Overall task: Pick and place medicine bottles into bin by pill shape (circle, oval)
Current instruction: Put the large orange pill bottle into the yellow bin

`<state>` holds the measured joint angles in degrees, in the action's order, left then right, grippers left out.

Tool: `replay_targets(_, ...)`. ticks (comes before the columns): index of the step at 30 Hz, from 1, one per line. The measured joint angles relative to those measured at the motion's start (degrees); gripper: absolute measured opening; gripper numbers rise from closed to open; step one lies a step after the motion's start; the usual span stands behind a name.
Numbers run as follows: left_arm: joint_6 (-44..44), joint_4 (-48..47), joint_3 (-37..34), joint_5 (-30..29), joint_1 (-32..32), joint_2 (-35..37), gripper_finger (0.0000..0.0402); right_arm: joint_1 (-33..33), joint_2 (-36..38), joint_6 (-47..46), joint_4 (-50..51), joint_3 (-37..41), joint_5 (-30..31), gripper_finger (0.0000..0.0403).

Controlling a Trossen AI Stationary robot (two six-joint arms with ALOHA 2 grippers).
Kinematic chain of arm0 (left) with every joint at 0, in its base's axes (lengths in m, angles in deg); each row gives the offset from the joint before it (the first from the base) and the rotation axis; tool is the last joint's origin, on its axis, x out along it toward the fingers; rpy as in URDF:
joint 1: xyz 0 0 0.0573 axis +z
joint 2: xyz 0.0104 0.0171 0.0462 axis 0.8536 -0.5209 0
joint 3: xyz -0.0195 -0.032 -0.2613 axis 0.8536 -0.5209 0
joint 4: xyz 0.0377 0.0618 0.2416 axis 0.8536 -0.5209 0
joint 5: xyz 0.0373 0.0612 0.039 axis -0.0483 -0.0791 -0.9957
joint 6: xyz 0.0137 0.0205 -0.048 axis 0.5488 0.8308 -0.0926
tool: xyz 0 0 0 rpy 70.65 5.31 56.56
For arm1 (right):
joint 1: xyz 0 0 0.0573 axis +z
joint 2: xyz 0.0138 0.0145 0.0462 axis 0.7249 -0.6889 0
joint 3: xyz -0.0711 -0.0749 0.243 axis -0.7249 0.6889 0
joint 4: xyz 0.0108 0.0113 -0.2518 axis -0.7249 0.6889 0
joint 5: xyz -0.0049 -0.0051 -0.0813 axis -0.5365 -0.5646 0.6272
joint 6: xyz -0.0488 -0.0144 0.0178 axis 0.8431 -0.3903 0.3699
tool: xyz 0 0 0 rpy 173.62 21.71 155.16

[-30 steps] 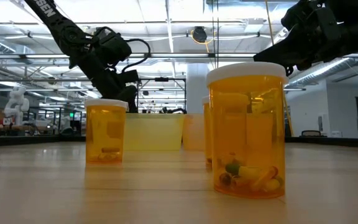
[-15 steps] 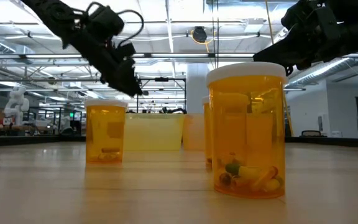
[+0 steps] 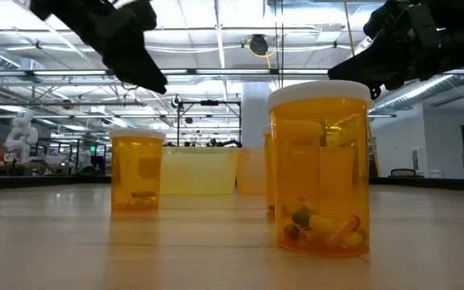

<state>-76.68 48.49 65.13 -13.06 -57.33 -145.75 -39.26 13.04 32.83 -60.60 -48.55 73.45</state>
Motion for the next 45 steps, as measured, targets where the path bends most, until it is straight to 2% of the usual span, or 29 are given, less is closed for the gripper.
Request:
replay_targets(7,-6.6,-0.7,0.0,-4.4,-11.8,-1.5,0.0218,0.0,0.0,-0.2,0.0,0.0,0.0,0.0158)
replay_targets(15,-13.1,0.8,0.0,-6.2,-23.0,-6.4,0.0214,0.0,0.0,-3.3,0.5,0.0,-1.4,0.0148)
replay_targets(19,-14.5,6.1,0.0,-9.6,-28.2,-10.9,0.0226,0.9,0.0,-5.1,1.1,0.0,-2.9,0.0148)
replay_targets(22,-14.5,10.1,0.0,-13.7,-30.9,-14.1,0.0253,2.4,0.0,-6.0,1.0,0.0,-2.9,0.0148)
replay_targets(26,-16.8,13.1,0.0,-15.9,-32.8,-17.4,0.0310,4.5,0.0,-6.6,0.9,0.0,-2.5,0.0148)
replay_targets(30,-18.6,15.9,0.0,-15.2,-33.8,-20.6,0.0368,6.3,0.0,-7.1,0.8,0.0,-1.0,0.0148)
replay_targets(33,-18.7,18.2,0.0,-14.8,-34.1,-23.0,0.0394,7.3,0.0,-7.1,0.5,0.0,0.2,0.0148)
replay_targets(42,-17.2,21.4,0.0,-14.5,-32.1,-28.7,0.0377,8.0,0.0,-7.1,0.5,0.0,0.4,0.0148)
replay_targets(45,-16.8,21.3,0.0,-12.6,-31.2,-29.5,0.0367,8.0,0.0,-7.1,0.5,0.0,0.4,0.0148)
